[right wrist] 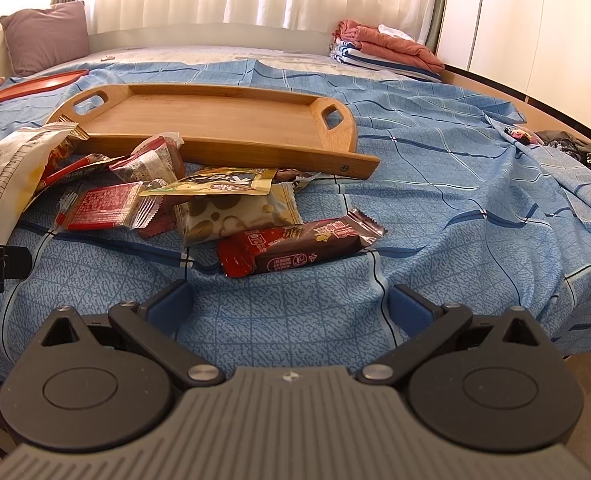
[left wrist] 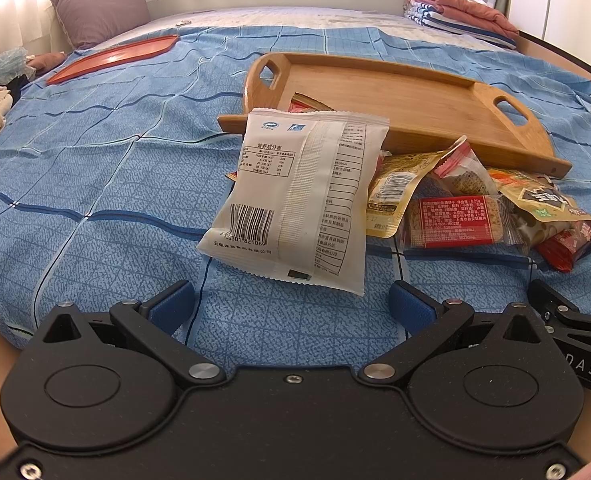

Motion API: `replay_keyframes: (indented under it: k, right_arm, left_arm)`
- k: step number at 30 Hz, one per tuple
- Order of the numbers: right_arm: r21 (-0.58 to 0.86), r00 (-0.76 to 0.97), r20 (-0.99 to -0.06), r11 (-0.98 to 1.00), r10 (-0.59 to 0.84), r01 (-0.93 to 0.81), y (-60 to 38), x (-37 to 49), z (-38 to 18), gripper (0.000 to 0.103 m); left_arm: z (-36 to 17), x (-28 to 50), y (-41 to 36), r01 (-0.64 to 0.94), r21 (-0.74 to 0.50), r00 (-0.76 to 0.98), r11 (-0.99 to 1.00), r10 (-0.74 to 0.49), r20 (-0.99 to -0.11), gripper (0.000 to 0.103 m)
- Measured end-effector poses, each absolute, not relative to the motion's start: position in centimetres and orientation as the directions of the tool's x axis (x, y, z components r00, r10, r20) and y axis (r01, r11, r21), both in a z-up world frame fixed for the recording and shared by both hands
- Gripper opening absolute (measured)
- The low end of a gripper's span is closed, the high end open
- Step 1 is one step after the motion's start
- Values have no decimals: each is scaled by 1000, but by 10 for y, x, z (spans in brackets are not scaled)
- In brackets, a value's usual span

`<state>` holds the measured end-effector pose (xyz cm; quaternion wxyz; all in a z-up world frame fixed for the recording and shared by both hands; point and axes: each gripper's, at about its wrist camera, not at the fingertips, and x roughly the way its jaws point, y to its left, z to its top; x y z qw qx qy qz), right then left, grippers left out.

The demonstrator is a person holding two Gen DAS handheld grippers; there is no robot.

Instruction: Organize snacks

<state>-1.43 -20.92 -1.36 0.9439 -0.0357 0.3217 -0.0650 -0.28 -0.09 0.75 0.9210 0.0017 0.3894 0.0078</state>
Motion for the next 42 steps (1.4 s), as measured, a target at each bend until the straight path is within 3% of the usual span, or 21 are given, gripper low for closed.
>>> replay_keyframes:
  k: [19,27,35,42]
  right_arm:
    - [-105,805,-574,989,-149,108,-208,-21,-19,103]
    - [-110,860,-476,983,-184,150,-202,-32,-29,103]
    - [-45,895,-425,991,-132,125,-217,-40,-19,103]
    - [-93,920,-367,990,-136,109,-222,-33,-10,103]
  left_arm:
    - [3,-6,-1,-3,10,715,1000,9,-699,103]
    - [-3,-14,0,27,23,756,999,-5,-655,103]
    - [1,-15,3,40,10,764,999,-24,-645,103]
    - [12,-21,9,38,19,815,999,-20,-580,101]
